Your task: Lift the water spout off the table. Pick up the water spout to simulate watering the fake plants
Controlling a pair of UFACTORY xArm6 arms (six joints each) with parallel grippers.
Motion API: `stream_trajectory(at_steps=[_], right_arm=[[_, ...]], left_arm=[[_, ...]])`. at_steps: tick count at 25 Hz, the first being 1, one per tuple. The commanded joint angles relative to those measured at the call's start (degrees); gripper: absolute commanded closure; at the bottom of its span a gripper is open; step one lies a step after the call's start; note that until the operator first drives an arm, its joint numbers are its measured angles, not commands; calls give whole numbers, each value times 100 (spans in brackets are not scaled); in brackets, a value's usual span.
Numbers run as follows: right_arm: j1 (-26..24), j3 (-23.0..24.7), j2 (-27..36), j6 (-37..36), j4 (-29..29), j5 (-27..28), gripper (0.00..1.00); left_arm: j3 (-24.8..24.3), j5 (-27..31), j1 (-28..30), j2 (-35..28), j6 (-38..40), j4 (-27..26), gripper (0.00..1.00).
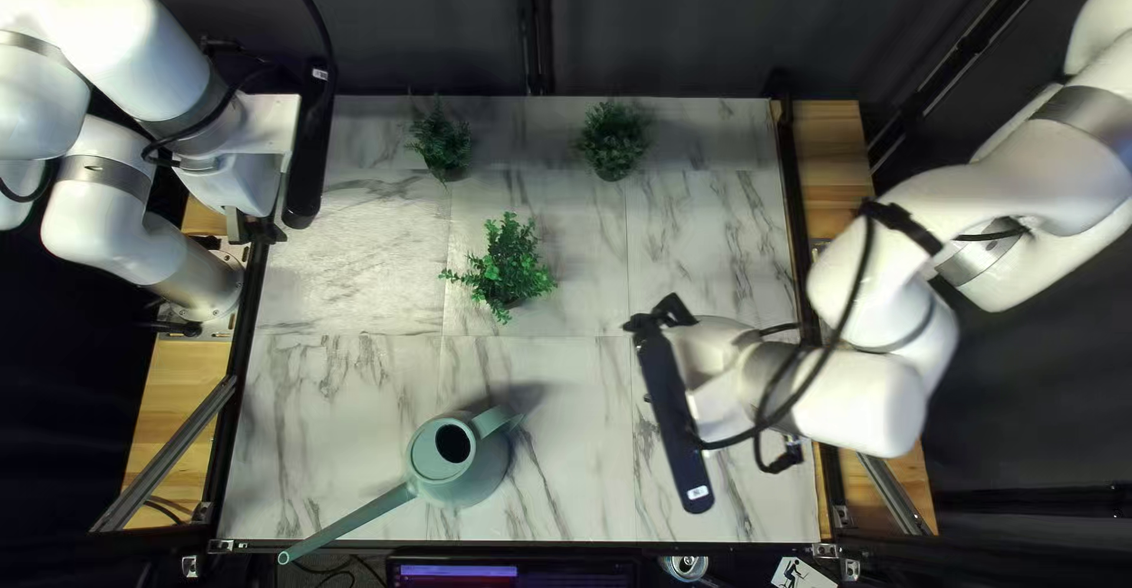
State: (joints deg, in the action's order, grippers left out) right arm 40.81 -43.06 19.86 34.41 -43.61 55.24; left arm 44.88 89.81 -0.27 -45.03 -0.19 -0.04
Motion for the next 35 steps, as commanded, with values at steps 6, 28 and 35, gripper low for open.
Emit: stream_trajectory(at_steps=[6, 28, 35], right_arm=[[292, -717, -1058, 254, -399, 151, 0], [363, -1891, -2469, -98, -872, 606, 0], [423, -3482, -4057, 548, -1164, 650, 0]], left_arm=[[0, 0, 0, 0, 0, 0, 0], [0, 0, 0, 0, 0, 0, 0], [0, 0, 0, 0, 0, 0, 0]])
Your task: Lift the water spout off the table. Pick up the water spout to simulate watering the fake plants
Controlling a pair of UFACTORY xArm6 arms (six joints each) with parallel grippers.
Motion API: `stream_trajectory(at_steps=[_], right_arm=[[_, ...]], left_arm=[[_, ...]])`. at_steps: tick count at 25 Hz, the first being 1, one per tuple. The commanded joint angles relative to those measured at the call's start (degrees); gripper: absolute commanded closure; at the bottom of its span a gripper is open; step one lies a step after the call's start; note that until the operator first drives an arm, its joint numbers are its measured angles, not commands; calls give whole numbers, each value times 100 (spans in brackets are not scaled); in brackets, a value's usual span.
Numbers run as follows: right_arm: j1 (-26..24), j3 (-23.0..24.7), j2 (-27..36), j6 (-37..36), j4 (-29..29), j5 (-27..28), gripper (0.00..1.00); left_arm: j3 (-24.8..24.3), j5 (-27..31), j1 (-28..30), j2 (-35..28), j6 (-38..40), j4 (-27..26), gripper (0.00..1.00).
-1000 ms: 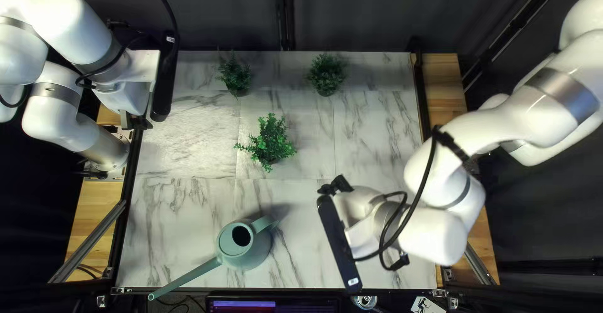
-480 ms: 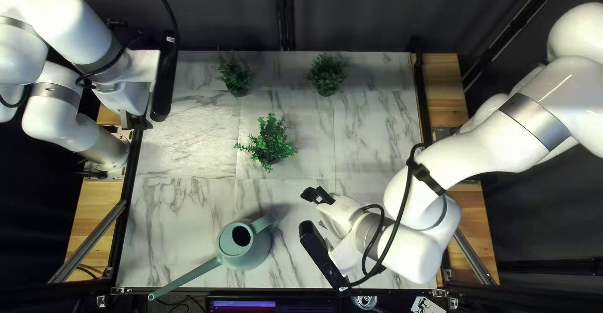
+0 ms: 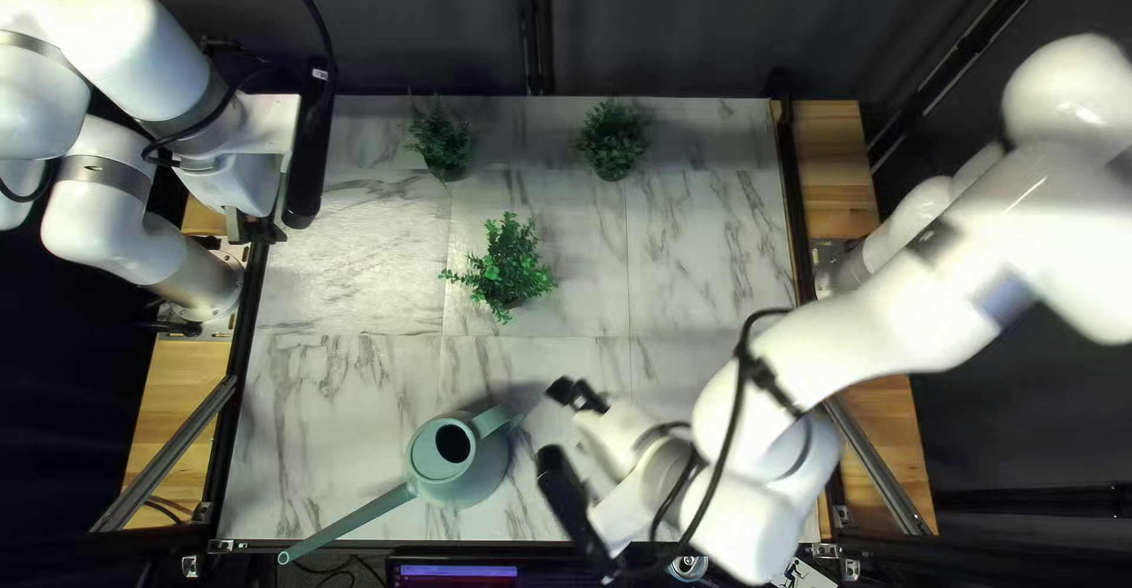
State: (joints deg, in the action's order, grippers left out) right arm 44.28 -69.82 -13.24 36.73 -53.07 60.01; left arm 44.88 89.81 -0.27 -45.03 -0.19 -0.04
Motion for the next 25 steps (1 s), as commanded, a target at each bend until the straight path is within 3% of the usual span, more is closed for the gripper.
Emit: stream_trajectory(at_steps=[1, 8, 13, 25], right_arm=[[110, -896, -837, 395, -273, 250, 0], [288, -1369, -1547, 1199, -848, 729, 0], [280, -845, -1372, 1711, -968, 802, 0], [-208, -162, -1046, 2290, -760, 111, 0]], left_arm=[[0, 0, 0, 0, 0, 0, 0], [0, 0, 0, 0, 0, 0, 0], [0, 0, 0, 0, 0, 0, 0], [0, 0, 0, 0, 0, 0, 0]])
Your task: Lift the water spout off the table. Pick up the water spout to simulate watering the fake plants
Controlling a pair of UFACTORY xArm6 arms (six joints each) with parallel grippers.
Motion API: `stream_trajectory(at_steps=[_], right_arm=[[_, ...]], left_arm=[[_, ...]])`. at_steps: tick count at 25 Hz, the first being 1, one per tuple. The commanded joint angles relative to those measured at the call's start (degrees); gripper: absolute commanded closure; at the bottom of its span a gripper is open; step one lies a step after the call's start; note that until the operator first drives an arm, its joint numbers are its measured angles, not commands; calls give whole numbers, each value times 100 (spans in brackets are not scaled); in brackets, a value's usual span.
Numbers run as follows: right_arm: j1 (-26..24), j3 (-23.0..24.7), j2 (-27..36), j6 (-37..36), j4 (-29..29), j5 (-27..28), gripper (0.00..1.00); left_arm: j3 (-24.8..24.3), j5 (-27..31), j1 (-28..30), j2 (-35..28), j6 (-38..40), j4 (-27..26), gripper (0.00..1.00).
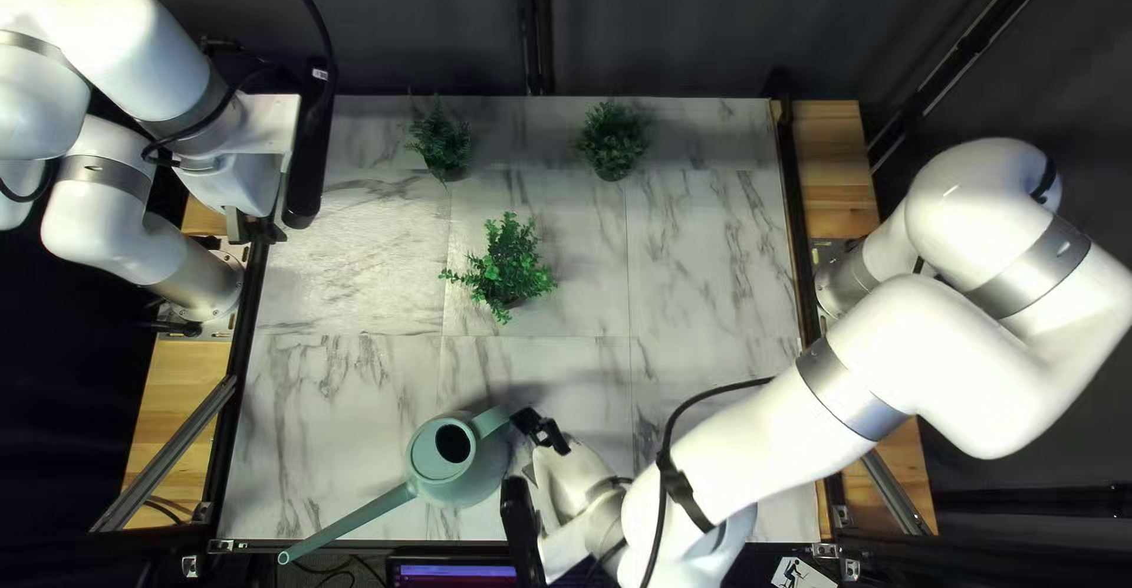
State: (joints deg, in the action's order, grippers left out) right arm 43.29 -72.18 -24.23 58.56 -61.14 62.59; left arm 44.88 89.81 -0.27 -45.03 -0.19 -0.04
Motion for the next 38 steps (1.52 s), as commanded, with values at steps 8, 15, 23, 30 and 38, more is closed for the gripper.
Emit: stream_trajectory(at_steps=[8, 15, 23, 30, 38], right_arm=[[-441, 13, 39, 100, -159, -463, 0], [-551, 273, 294, 150, -364, -430, 0], [-569, -146, -119, 70, -371, -463, 0], [-598, -150, -192, 21, -408, -482, 0], [-624, -86, -157, 13, -440, -525, 95]], left_arm=[[0, 0, 0, 0, 0, 0, 0], [0, 0, 0, 0, 0, 0, 0], [0, 0, 0, 0, 0, 0, 0], [0, 0, 0, 0, 0, 0, 0], [0, 0, 0, 0, 0, 0, 0]])
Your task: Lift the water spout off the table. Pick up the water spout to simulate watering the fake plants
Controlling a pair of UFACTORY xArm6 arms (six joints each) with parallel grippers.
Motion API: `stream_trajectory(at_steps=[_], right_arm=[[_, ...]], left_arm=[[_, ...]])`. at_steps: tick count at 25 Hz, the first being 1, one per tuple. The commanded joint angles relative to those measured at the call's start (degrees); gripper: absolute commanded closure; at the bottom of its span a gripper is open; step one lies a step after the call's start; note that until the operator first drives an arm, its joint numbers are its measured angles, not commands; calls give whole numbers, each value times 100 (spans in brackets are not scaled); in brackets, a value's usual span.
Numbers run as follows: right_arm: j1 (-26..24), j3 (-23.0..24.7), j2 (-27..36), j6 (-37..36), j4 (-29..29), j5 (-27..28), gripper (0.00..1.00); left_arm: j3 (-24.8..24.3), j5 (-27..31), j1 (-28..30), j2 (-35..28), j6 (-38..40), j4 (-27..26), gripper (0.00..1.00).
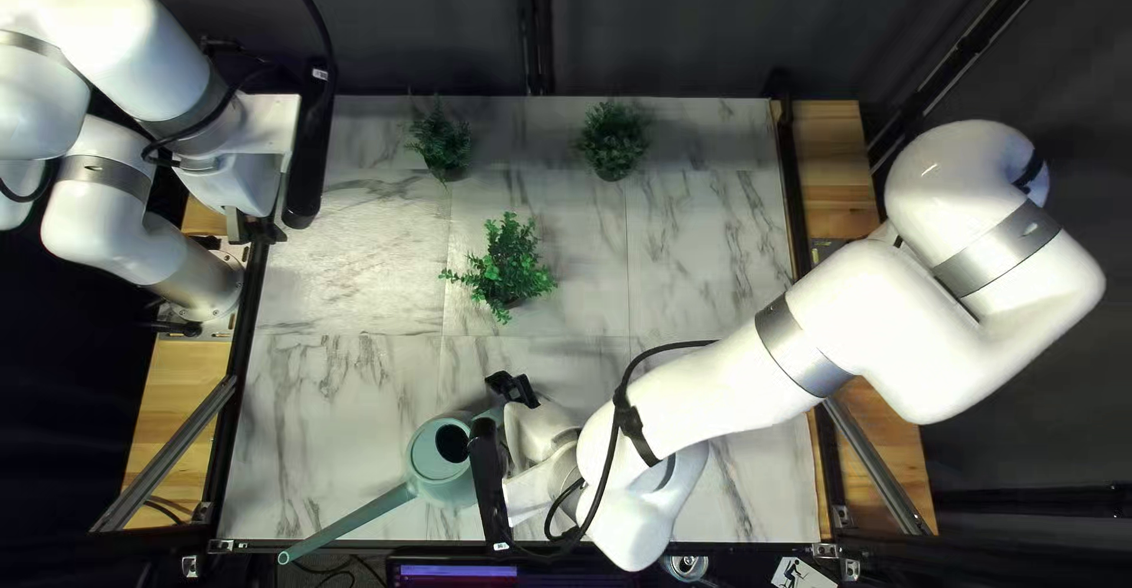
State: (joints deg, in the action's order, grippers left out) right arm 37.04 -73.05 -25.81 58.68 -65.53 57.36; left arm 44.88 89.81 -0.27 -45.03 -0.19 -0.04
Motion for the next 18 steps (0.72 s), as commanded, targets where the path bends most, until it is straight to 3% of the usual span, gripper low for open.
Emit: stream_trajectory(at_steps=[1, 4, 5, 7, 8, 9, 10, 11, 18], right_arm=[[0, 1, 1, 1, -2, -2, 95], [0, 1, 1, 1, -2, -2, 82], [0, 1, 1, 1, -2, -2, 82], [0, 1, 1, 1, -2, -2, 52], [0, 1, 1, 1, -2, -2, 47], [0, 1, 1, 1, -2, -2, 59], [0, 1, 1, 1, -2, -2, 92], [0, 1, 1, 1, -2, -2, 99], [0, 1, 1, 1, -2, -2, 100]], left_arm=[[0, 0, 0, 0, 0, 0, 0], [0, 0, 0, 0, 0, 0, 0], [0, 0, 0, 0, 0, 0, 0], [0, 0, 0, 0, 0, 0, 0], [0, 0, 0, 0, 0, 0, 0], [0, 0, 0, 0, 0, 0, 0], [0, 0, 0, 0, 0, 0, 0], [0, 0, 0, 0, 0, 0, 0], [0, 0, 0, 0, 0, 0, 0]])
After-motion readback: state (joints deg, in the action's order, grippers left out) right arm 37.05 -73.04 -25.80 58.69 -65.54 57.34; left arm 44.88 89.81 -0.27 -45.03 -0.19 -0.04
